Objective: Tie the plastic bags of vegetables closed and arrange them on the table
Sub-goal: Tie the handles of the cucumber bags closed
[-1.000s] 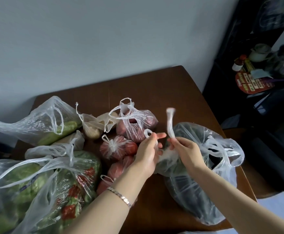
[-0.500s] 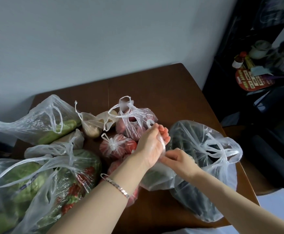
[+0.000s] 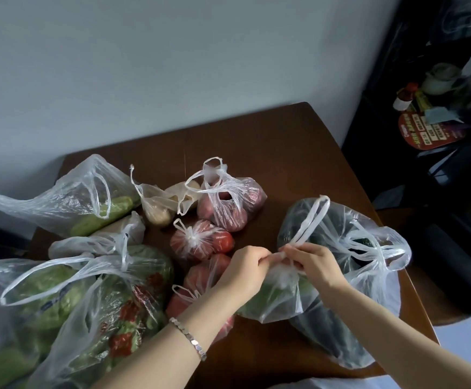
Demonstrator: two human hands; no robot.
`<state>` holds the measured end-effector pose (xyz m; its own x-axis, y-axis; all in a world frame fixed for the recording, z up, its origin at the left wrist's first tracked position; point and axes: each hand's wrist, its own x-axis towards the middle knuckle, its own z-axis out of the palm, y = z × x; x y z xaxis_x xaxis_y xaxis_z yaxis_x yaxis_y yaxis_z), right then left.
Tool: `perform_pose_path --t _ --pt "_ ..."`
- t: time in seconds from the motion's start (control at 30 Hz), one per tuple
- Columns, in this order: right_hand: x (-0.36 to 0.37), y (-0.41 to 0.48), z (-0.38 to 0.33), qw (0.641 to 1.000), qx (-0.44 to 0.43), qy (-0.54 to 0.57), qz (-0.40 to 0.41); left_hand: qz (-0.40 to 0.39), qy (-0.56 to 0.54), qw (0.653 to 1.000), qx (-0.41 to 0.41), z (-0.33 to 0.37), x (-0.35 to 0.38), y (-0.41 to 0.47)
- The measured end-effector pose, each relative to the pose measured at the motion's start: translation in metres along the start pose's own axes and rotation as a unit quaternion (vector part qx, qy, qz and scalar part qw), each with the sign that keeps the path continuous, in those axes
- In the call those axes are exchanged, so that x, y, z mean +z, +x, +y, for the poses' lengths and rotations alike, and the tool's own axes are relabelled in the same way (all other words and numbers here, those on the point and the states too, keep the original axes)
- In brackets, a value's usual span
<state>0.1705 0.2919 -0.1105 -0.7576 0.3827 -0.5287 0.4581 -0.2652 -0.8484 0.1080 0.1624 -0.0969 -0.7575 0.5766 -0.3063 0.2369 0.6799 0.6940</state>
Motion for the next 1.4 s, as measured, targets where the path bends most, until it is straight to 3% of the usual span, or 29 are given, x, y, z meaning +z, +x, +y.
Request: perform_pose_path --t 0.13,0.33,0.43,0.6,0.73,0.8,0.87,0.97,1.27,1.4 --pt "0.002 0.001 0.003 0.999 0.008 -0.009 0.034 0.046 -0.054 0.997 0.007 0.002 0.008 -0.004" --pt "0.004 0.002 -0.004 0.987 -0.019 -0.114 0.110 0.014 -0.062 0.998 -0.020 0.006 0.010 0.002" --pt "0.003 0.000 -0.001 0.985 -0.075 -0.138 0.068 -0.021 -0.077 0.995 -0.059 0.008 0.010 0.003" --pt "-0.002 -0.001 0.000 0.933 -0.182 -0.310 -0.016 -0.092 0.001 0.995 -0.043 0.006 0.004 0.001" --pt "-0.010 -0.002 0.000 0.879 -0.251 -0.393 -0.099 -0.090 0.005 0.996 -0.028 0.002 -0.001 0.003" --pt "-0.013 0.000 -0.001 0.848 -0.255 -0.451 -0.108 -0.082 0.006 0.997 -0.016 0.004 0.001 0.002" --pt "-0.015 0.001 -0.003 0.841 -0.238 -0.474 -0.107 -0.062 0.014 0.998 0.004 0.005 0.003 0.000" --pt "-0.015 0.001 -0.004 0.857 -0.226 -0.452 -0.103 -0.025 0.058 0.997 0.047 0.005 0.004 -0.003" --pt "-0.006 -0.007 -0.006 0.966 -0.145 -0.215 -0.013 0.090 0.160 0.966 0.181 -0.005 0.013 -0.002" --pt "-0.007 -0.003 -0.014 0.998 -0.018 -0.053 -0.021 0.070 0.169 0.967 0.178 -0.009 0.011 -0.001"
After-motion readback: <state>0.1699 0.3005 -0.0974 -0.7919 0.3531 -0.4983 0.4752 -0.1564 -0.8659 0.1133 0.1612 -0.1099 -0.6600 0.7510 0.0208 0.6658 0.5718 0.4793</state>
